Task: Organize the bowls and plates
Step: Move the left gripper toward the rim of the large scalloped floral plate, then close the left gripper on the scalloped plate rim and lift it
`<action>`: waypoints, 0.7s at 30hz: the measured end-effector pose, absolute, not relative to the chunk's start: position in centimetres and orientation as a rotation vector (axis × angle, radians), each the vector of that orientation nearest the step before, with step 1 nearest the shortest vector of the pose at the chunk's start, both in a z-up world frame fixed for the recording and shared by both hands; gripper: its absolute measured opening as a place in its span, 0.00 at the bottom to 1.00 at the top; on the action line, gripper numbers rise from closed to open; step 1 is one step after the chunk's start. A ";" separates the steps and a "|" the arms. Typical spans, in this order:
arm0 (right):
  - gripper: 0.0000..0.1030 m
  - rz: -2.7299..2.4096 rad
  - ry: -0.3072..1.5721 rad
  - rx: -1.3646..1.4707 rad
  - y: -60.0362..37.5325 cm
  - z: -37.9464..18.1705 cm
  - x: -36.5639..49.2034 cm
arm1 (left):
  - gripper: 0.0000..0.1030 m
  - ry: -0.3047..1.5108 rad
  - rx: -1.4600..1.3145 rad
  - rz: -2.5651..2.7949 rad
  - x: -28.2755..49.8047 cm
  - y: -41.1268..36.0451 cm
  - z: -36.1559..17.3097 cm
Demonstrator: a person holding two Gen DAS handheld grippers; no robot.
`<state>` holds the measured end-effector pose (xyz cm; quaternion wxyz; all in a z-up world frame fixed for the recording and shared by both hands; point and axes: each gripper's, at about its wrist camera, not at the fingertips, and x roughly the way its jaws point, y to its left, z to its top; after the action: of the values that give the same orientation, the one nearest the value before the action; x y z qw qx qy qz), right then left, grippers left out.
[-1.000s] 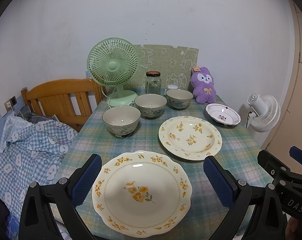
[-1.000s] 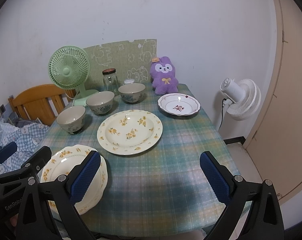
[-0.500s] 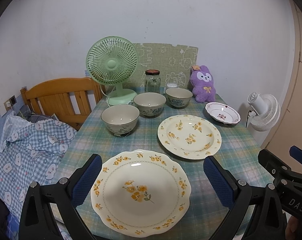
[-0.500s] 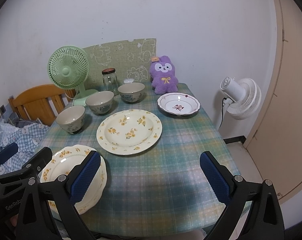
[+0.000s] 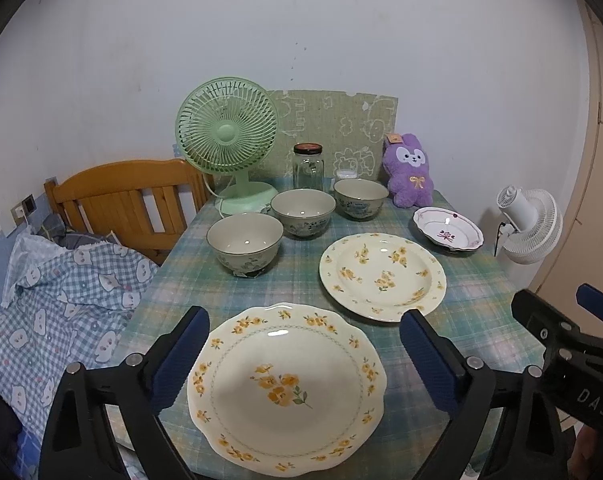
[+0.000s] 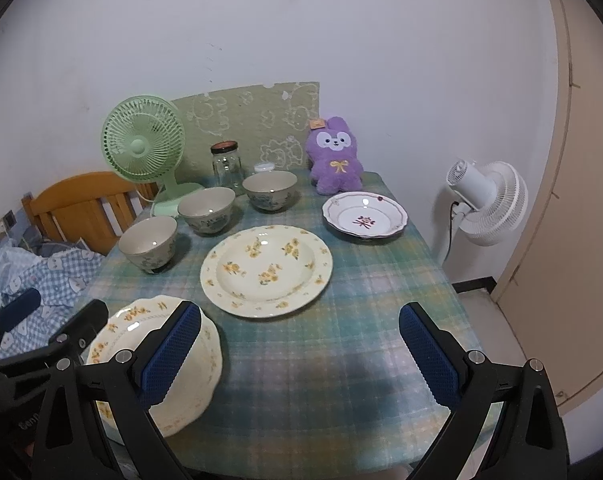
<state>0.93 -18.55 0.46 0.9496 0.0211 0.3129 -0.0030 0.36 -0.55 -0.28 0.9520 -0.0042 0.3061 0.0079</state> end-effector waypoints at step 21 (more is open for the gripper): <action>0.94 0.078 0.718 0.019 -12.3 -2.8 7.0 | 0.82 0.699 -0.015 0.049 5.5 4.5 -3.1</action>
<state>7.00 -12.31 -2.78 0.9354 0.0091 0.3515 0.0381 5.50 4.47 -3.15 0.9393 -0.0076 0.3422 0.0241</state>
